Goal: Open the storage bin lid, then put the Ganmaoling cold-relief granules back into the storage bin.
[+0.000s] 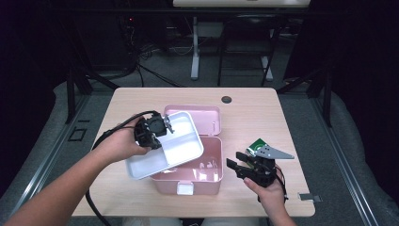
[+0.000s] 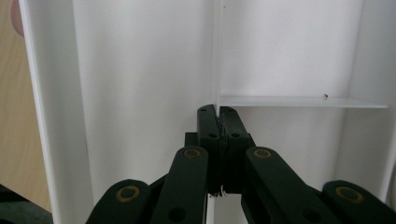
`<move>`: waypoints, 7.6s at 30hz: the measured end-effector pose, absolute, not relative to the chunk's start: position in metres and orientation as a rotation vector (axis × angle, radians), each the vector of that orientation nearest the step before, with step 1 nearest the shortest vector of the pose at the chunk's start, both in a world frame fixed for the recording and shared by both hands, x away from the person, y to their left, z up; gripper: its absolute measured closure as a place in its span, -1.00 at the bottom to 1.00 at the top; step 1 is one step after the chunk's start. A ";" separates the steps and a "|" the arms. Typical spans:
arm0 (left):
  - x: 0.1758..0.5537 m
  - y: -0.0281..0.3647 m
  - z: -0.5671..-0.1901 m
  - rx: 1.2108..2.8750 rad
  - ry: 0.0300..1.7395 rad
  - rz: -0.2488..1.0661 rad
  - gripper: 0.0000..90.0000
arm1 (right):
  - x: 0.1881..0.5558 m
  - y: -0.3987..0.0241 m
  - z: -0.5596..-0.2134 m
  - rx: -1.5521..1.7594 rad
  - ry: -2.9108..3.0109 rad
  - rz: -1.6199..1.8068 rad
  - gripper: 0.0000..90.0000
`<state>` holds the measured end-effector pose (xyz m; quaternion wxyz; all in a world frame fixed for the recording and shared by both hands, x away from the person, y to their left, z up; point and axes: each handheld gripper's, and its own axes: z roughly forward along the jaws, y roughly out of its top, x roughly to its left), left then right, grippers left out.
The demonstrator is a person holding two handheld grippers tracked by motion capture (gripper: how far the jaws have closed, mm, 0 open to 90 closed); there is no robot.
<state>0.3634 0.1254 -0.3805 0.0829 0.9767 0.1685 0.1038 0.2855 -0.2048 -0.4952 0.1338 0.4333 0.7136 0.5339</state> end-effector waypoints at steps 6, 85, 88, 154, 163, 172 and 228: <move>0.369 0.150 -0.384 2.895 0.656 0.283 0.99 | 0.286 -0.204 -0.497 1.256 2.071 1.545 0.05; 0.401 0.272 -0.530 2.687 1.349 0.068 0.94 | 0.287 -0.200 -0.502 1.261 2.094 1.517 0.03; 0.400 0.274 -0.527 2.665 1.355 0.054 0.88 | 0.287 -0.200 -0.502 1.263 2.093 1.518 0.03; 0.365 0.283 -0.486 2.446 1.325 0.158 -0.21 | 0.387 -0.240 -0.460 1.339 2.680 0.385 -0.87; 0.366 0.281 -0.488 2.453 1.320 0.156 -0.24 | 0.402 -0.243 -0.465 1.360 2.722 0.292 -0.88; 0.366 0.283 -0.489 2.450 1.324 0.152 -0.24 | 0.411 -0.242 -0.475 1.378 2.728 0.226 -0.89; 0.367 0.287 -0.492 2.449 1.342 0.123 -0.23 | 0.417 -0.246 -0.491 1.392 2.789 0.167 -0.66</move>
